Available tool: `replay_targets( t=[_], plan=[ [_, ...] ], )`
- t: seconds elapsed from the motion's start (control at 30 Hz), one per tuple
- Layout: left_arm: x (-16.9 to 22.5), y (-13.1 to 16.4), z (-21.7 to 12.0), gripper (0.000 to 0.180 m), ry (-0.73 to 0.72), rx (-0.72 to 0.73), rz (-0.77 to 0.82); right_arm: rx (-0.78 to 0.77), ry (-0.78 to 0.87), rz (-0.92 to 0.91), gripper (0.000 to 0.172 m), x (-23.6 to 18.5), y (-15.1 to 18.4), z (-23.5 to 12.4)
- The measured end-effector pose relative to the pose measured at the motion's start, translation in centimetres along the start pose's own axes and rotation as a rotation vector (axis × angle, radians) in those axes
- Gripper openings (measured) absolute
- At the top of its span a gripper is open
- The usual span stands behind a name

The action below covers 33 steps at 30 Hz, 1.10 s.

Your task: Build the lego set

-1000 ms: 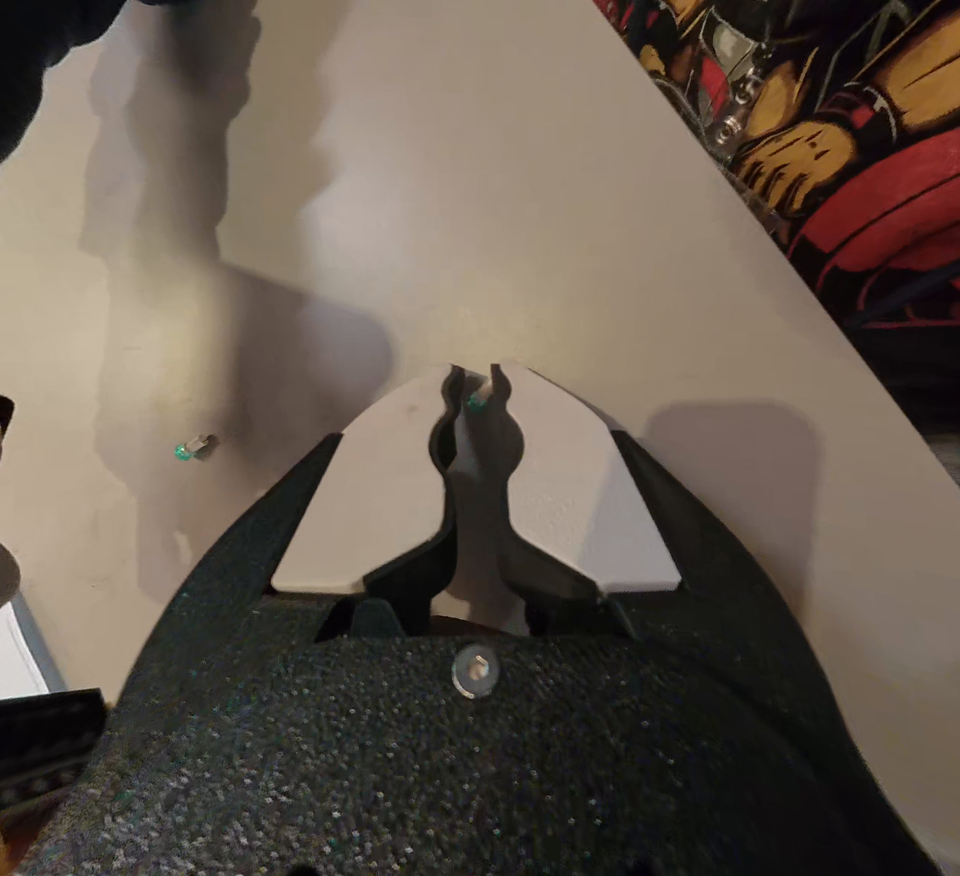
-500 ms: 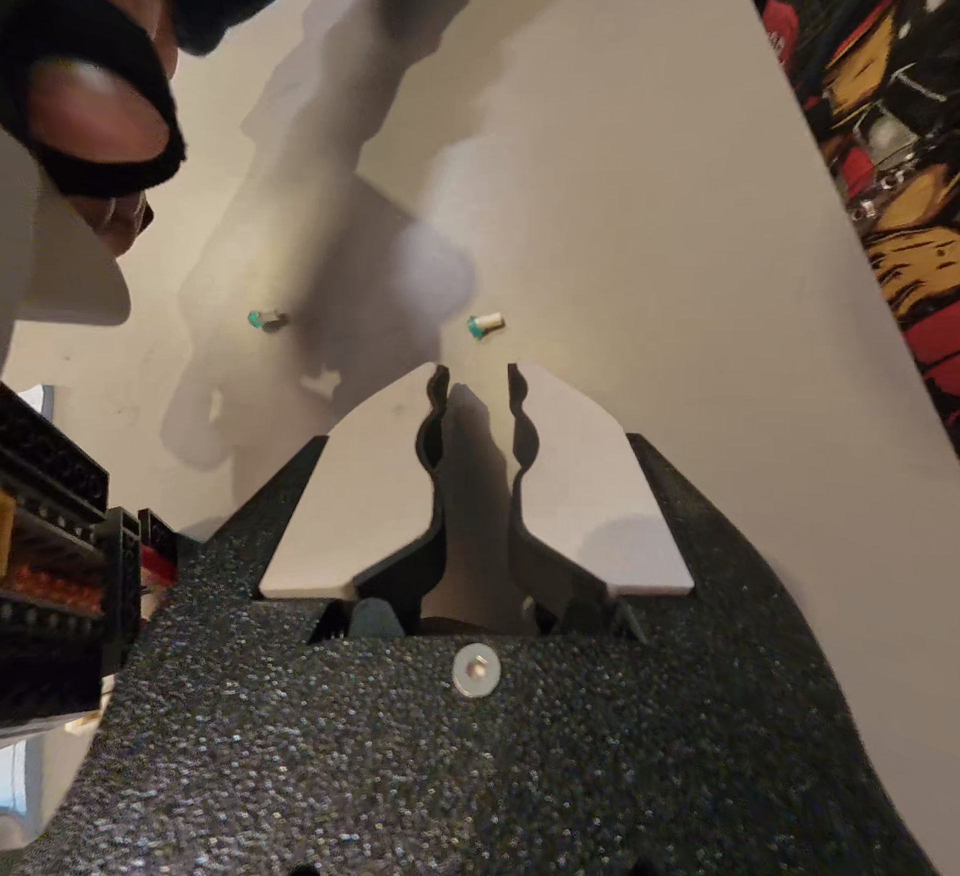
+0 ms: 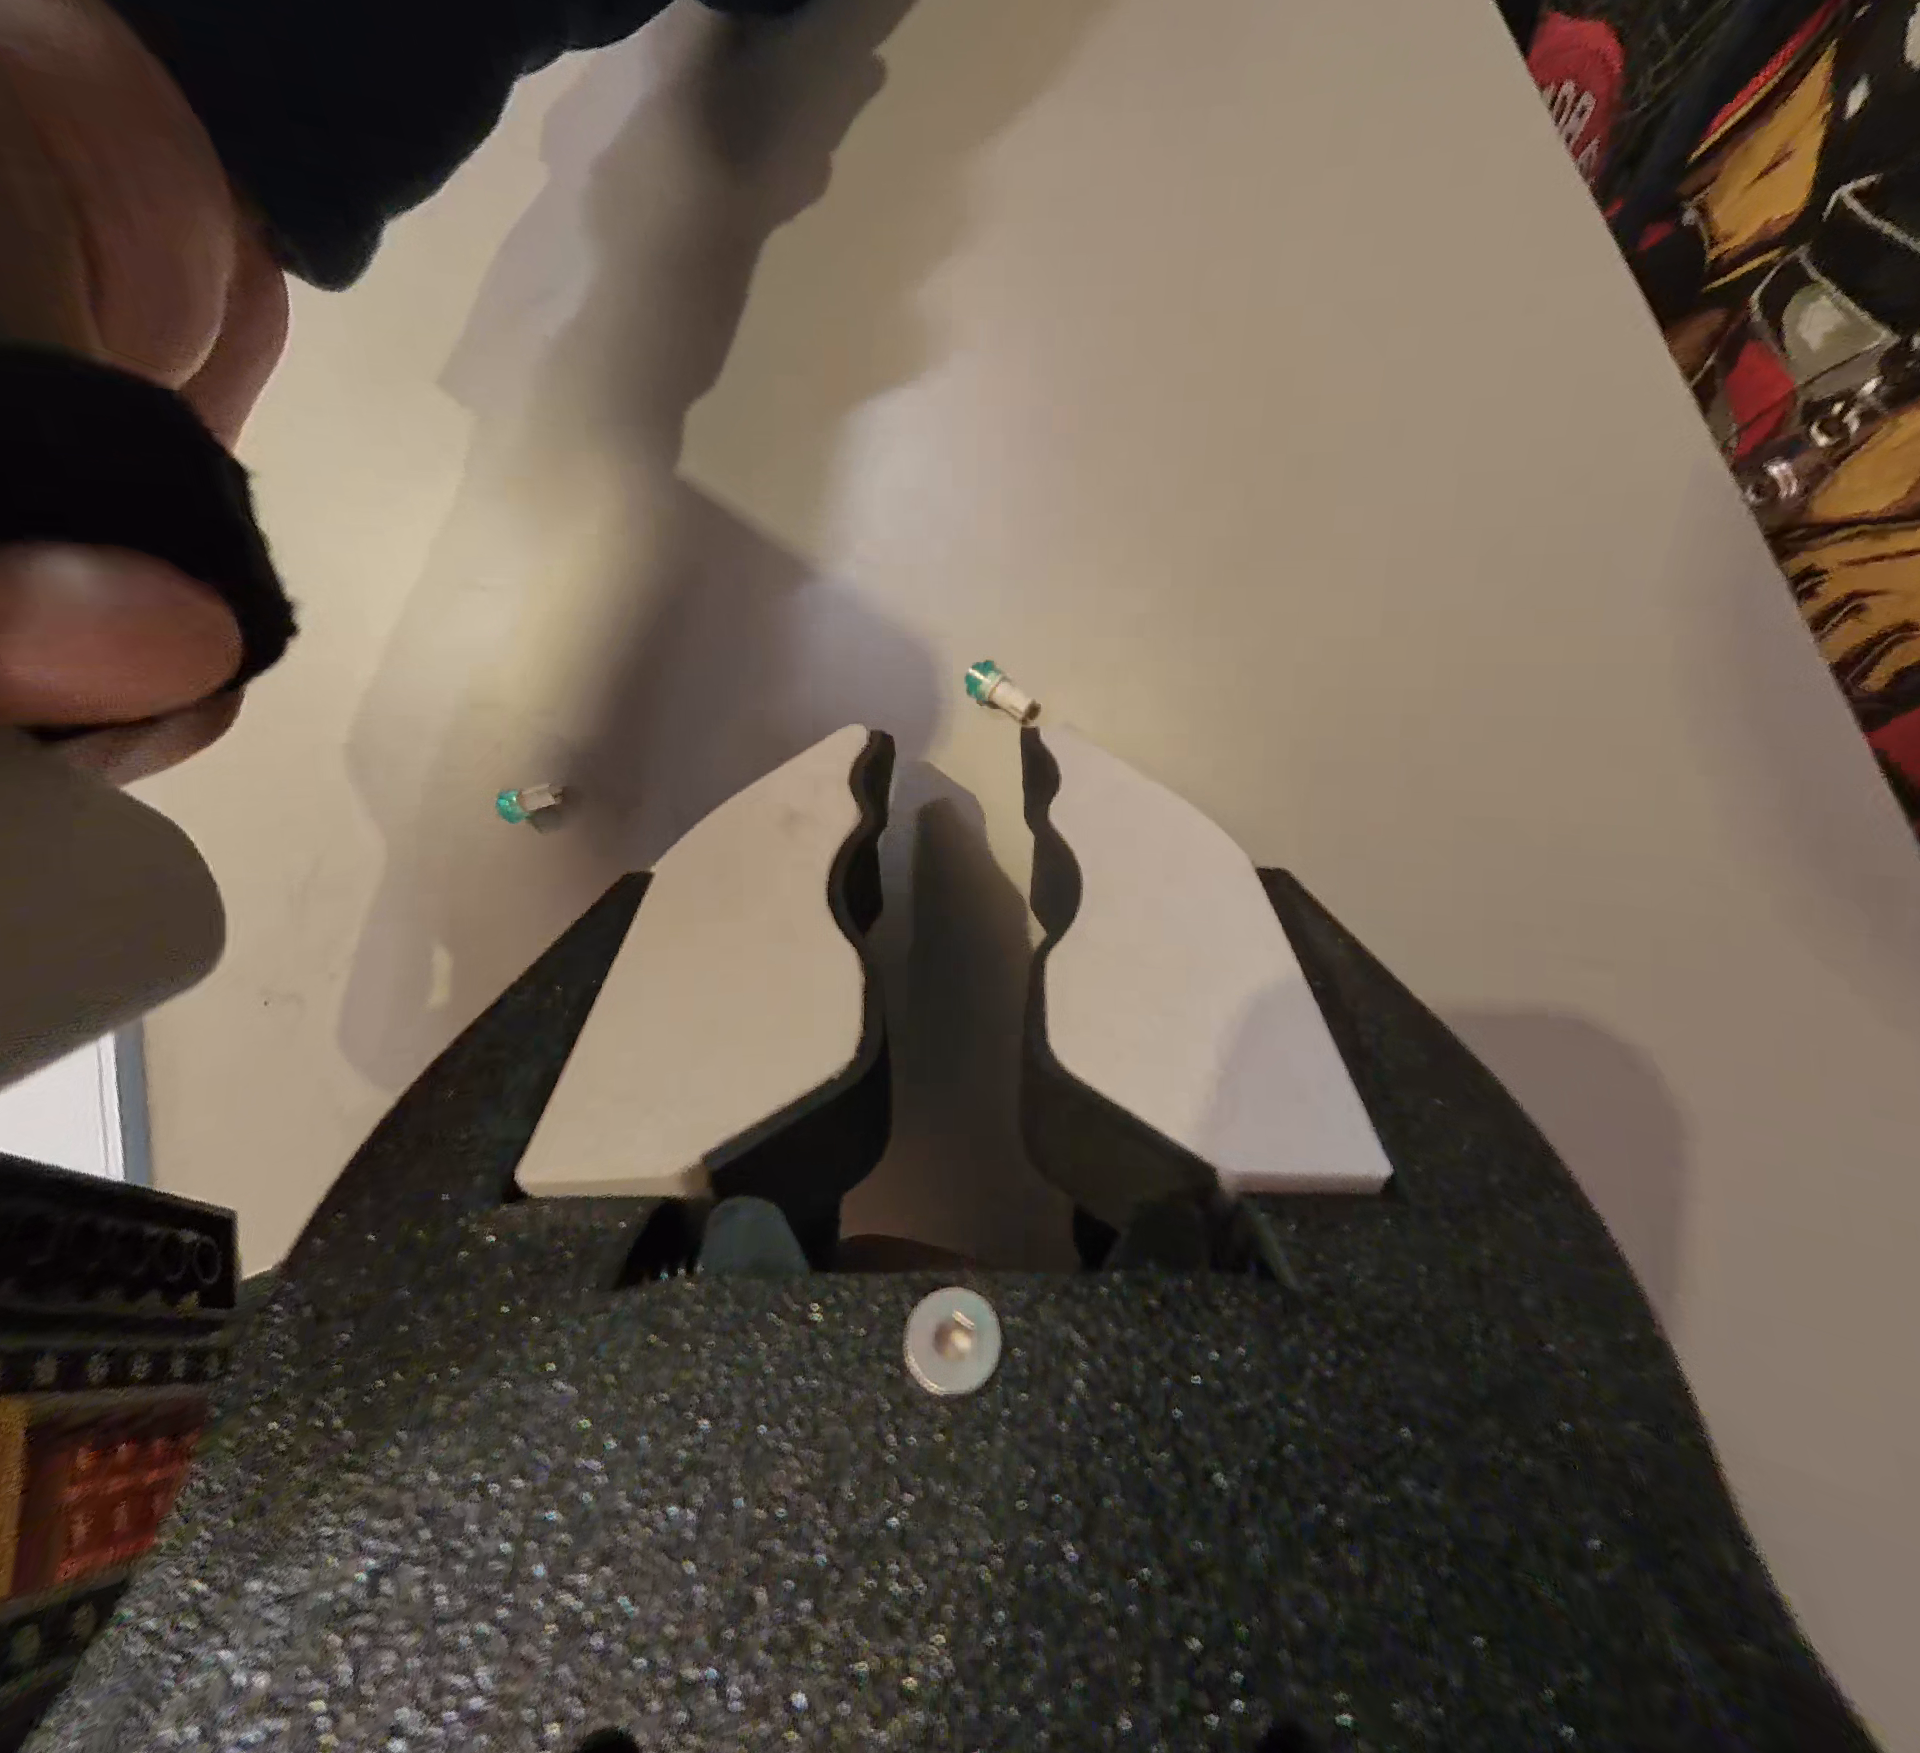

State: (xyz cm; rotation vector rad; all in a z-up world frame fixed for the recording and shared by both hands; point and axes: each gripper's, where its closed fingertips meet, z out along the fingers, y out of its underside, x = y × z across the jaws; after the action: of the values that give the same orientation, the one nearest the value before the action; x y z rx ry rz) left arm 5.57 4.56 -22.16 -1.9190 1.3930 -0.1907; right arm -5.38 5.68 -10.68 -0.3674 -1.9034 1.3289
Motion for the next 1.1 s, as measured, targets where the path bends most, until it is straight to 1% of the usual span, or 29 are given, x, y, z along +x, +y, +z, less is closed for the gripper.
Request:
replay_targets(
  t=[0.1,0.3,0.4,0.47,0.6,0.67,0.8,0.93,1.0,1.03,1.1],
  plan=[
    [0.2,-0.9,0.1,0.026,0.004,0.003,-0.019,-0.001,-0.001,-0.002,0.031,0.0,0.0,0.0],
    [1.0,-1.5,0.6,0.023,0.025,-0.024,-0.055,-0.003,-0.001,-0.005,0.031,0.0,0.0,0.0],
    [1.0,-1.0,1.1,0.015,0.0,-0.072,-0.051,-0.005,-0.002,-0.008,0.03,-0.1,0.0,0.0],
    [1.2,-0.7,1.0,0.006,0.008,-0.084,-0.039,-0.005,-0.002,-0.01,0.031,-0.1,0.0,0.1],
    [1.3,0.3,0.2,0.004,0.02,-0.104,0.001,-0.007,-0.003,-0.012,0.03,-0.2,0.0,0.1],
    [1.2,0.9,-0.4,0.004,0.022,-0.121,-0.005,-0.006,-0.003,-0.012,0.031,-0.2,0.0,0.1],
    [1.6,1.5,-1.1,0.007,0.039,-0.111,0.015,-0.007,-0.004,-0.012,0.031,-0.2,0.0,0.1],
    [0.7,2.4,-2.1,0.018,-0.027,-0.14,-0.038,-0.007,-0.004,-0.013,0.03,-0.2,0.0,0.1],
    [0.3,2.0,-2.6,0.018,-0.073,-0.135,-0.101,-0.007,-0.004,-0.013,0.03,-0.3,0.0,0.1],
    [0.0,1.7,-2.8,0.016,-0.105,-0.134,-0.161,-0.007,-0.003,-0.014,0.03,-0.3,0.0,0.1],
    [0.0,1.1,-3.0,0.017,-0.151,-0.125,-0.346,-0.009,-0.001,-0.014,0.03,-0.2,0.0,0.1]
  ],
)
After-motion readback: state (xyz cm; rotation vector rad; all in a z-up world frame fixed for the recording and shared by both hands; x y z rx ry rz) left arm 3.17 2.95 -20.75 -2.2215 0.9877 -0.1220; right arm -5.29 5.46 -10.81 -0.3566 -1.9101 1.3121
